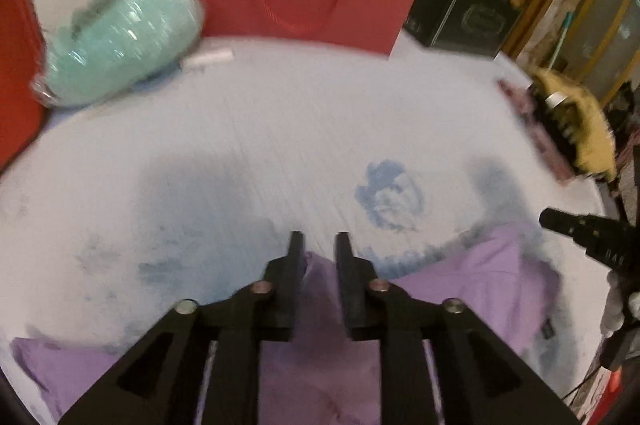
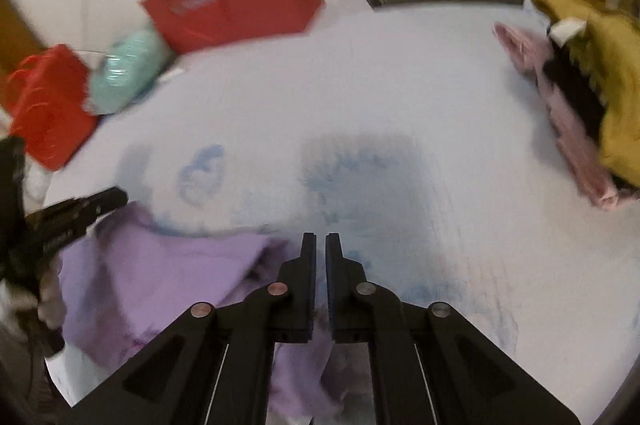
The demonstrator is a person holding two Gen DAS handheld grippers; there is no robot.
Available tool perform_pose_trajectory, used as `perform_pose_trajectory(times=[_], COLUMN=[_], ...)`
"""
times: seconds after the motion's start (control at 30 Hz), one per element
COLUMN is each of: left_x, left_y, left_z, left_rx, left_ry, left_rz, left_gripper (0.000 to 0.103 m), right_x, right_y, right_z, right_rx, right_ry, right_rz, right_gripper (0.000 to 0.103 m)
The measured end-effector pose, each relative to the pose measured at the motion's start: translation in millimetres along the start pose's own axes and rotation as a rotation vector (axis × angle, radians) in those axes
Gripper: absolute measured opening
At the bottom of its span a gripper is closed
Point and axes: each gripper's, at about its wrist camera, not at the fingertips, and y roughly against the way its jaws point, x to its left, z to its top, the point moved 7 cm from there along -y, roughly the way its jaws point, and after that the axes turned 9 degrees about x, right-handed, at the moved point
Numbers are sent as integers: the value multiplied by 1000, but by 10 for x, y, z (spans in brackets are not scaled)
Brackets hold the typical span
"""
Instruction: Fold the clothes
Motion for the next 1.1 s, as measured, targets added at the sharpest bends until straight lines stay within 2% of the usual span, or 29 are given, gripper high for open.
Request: perform_pose_trajectory(times=[0.03,0.07,0.2,0.37,0.47,0.53,0.57,0.63,0.73,0.8,0.83,0.87,1.0,1.1], left_x=[21,43,63,-127,-171,-102,-65,37,205,412,544,694,1362,1700], left_y=[90,176,379,109,-66,-173,-226,-142,75,300,408,500,799,902], left_z=[-16,-33,-152,-344,-489,-511,-522,-519,-535,-619,-680,-786,-1388,-1806], left_rx=[-15,-30,-60,16,65,80,87,74,30,-6,-18,-23,-1,40], left_ry=[-3,-6,-46,-103,-123,-121,-120,-83,-38,11,46,87,260,367], left_rz=[2,5,35,35,63,109,132,137,158,166,169,185,289,314], left_gripper=[41,45,45,38,38,39,41,41,41,42,44,45,46,46], right_x=[103,261,807,1125,878,535,364,99,-87,-153,-181,-210,-212,-165], right_y=[89,170,171,-185,-435,-520,-487,-333,26,172,207,225,133,30], right_z=[-37,-89,-238,-387,-495,-557,-599,-693,-866,-971,-1016,-1061,-1234,-1268], right_rx=[-15,-22,5,97,175,195,189,158,81,64,62,62,105,117], right_ry=[25,65,209,300,262,194,140,32,-28,-70,-93,-117,-167,-197], right_rz=[31,76,158,177,83,1,5,66,92,124,139,153,177,185], right_gripper=[5,5,5,5,5,5,0,0,10,26,43,53,55,60])
